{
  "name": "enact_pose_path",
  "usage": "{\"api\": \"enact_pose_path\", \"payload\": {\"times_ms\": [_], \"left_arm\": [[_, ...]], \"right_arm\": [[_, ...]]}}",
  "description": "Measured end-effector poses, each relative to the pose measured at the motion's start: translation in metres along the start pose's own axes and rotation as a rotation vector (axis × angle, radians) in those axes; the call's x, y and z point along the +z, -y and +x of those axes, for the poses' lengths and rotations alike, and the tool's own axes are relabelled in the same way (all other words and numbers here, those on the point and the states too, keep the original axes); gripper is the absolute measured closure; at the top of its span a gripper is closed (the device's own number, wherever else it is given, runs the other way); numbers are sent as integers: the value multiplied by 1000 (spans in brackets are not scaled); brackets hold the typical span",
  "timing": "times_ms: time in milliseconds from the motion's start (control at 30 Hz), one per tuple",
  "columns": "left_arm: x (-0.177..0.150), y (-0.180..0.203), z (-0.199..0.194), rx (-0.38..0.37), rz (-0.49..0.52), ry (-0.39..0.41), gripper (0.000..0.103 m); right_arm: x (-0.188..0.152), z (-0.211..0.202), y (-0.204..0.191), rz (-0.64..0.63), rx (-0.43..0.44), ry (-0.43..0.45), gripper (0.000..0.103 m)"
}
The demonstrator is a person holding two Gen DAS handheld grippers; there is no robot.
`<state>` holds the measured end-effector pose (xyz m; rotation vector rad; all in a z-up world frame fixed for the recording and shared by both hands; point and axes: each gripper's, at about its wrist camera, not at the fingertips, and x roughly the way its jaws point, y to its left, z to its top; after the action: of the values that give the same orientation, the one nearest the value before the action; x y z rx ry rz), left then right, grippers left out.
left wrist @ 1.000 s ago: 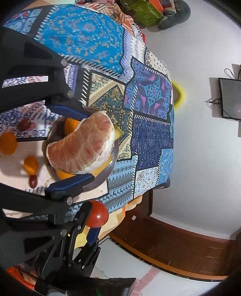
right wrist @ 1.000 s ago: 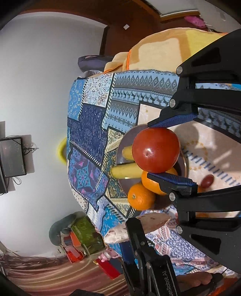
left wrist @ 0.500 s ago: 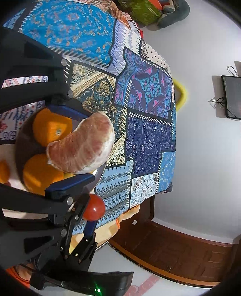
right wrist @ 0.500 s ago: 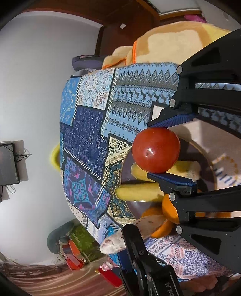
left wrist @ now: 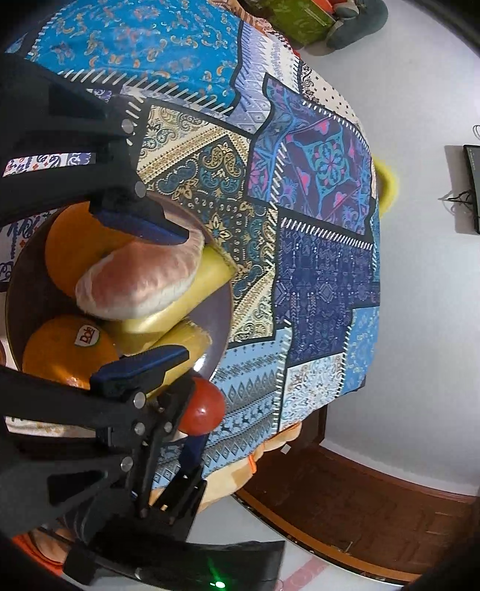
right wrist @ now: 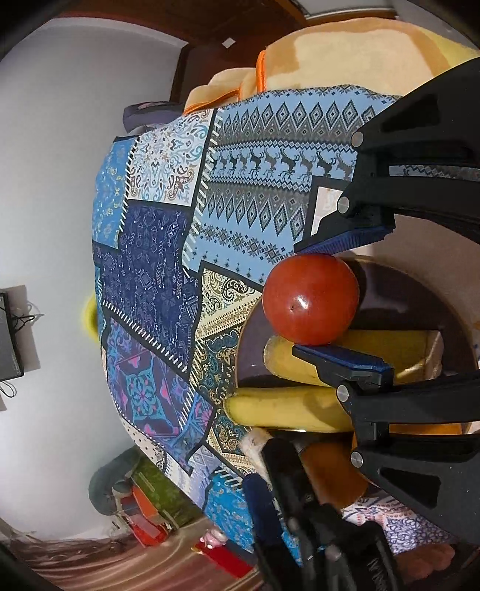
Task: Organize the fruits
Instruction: 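Lower the pomelo segment onto the plate and open the left gripper while the right gripper releases the tomato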
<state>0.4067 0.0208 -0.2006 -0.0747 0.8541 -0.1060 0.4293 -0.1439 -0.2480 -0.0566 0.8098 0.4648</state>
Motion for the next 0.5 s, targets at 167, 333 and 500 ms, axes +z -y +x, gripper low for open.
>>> {"api": "enact_pose_path", "payload": {"times_ms": [167,333,500], "left_arm": [[-4,-3,-9,1,-13,7,47],[-6,-6,-32,8,-26,30,47],[-9,-6,-64,28,-21,63,47]], "right_arm": [[1,-2,-1,-10,-9,-15,57],[0,-17,-7,-36,-4,6,52],[0,-50,-15,-53,-18,51,52]]}}
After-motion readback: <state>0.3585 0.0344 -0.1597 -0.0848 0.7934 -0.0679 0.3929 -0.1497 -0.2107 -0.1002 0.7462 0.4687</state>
